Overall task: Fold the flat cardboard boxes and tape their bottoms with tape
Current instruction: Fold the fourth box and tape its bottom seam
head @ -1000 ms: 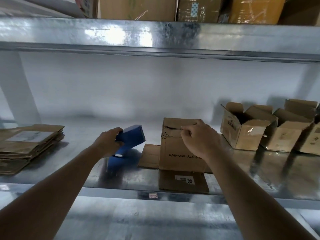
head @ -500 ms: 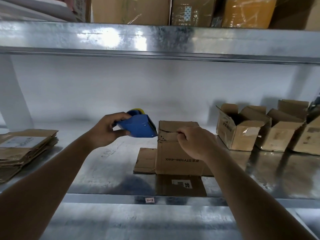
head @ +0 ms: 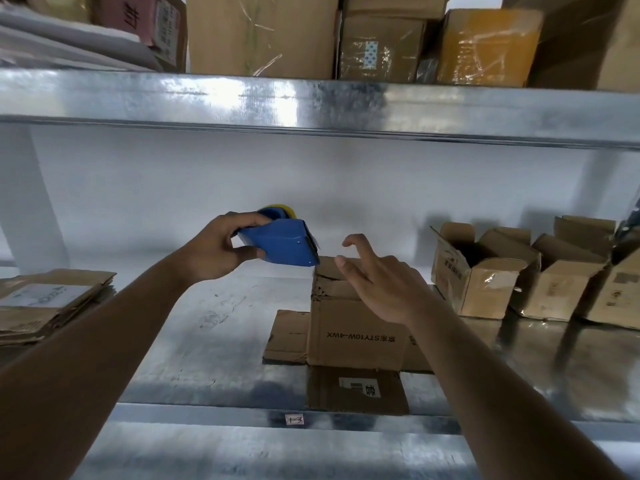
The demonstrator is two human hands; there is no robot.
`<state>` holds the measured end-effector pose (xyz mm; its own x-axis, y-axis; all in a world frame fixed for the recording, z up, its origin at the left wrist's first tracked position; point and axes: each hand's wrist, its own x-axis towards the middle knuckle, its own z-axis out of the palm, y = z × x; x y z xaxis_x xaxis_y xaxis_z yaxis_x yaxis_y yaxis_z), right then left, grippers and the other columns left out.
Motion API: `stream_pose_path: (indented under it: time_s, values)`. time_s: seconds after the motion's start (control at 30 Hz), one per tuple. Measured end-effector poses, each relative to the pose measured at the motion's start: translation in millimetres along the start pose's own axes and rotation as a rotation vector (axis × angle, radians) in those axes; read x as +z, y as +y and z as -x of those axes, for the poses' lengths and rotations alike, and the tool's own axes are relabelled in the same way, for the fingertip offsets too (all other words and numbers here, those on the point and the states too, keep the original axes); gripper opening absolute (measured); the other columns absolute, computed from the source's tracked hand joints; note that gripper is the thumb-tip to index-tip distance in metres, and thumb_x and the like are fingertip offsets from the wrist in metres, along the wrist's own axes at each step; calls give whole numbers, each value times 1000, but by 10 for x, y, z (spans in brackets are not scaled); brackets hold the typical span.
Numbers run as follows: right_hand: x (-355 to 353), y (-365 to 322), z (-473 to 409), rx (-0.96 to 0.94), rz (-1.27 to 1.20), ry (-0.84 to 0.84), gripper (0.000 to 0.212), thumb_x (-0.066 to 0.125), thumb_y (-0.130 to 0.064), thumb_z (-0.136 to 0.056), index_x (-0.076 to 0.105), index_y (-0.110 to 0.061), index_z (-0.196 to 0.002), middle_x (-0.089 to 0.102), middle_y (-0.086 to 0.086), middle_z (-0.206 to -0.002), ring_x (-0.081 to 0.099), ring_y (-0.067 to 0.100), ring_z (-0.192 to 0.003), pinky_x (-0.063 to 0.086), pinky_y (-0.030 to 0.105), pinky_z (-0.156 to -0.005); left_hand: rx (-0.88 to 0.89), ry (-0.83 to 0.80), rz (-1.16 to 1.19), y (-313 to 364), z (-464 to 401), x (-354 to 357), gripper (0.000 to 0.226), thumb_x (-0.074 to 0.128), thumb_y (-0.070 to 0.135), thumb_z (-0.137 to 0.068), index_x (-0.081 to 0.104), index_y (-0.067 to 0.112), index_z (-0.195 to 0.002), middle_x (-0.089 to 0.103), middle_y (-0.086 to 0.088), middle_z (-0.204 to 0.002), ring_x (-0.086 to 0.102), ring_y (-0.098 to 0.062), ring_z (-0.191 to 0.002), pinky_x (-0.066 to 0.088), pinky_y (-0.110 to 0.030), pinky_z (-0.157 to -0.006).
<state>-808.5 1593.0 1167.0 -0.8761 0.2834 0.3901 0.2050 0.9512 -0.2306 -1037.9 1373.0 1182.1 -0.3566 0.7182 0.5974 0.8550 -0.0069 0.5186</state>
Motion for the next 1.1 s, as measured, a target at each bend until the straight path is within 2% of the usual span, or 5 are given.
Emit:
stream_pose_path:
  time_s: [0.3, 0.43, 0.67, 1.0, 1.1]
  values:
    - [63, 66, -92, -54, 138, 92, 43, 18, -64, -106, 28, -38, -138, 61, -4, -66, 57, 19, -57, 49, 35, -61, 83, -3, -119, 154, -190, 185, 84, 84, 2, -81, 55, 73, -116, 61, 36, -115, 58, -22, -117, 50, -46, -103]
    - [121, 121, -112, -64, 193, 156, 36, 20, -56, -109, 34, -33, -133, 57, -4, -64, 55, 18, -55, 47, 33, -57, 60, -40, -139, 142, -277, 230, 85, 85, 4, -82, 54, 75, -116, 64, 9, -123, 57, -18, -121, 49, -37, -105]
    - [192, 137, -127, -34, 196, 271, 23, 27, -39, -111, 45, -27, -119, 51, -6, -64, 52, 17, -55, 27, 31, -48, 16, -82, -150, 125, -367, 356, 72, 83, 2, -83, 54, 56, -121, 59, -1, -124, 54, -21, -120, 47, -35, -105]
    - [167, 219, -201, 98, -133, 304, 13, 35, -31, -111, 44, -26, -102, 61, -3, -70, 57, 18, -61, 43, 36, -53, 7, -159, -17, 271, -471, 342, 64, 77, 6, -91, 57, 51, -132, 63, 35, -119, 54, 4, -119, 49, -10, -88]
    - [188, 242, -213, 139, -244, 287, 16, 34, -31, -109, 45, -28, -98, 69, -3, -83, 65, 18, -74, 53, 41, -63, 1, -175, 70, 349, -533, 299, 61, 73, 3, -93, 57, 40, -139, 64, 27, -127, 54, 3, -123, 52, -13, -86]
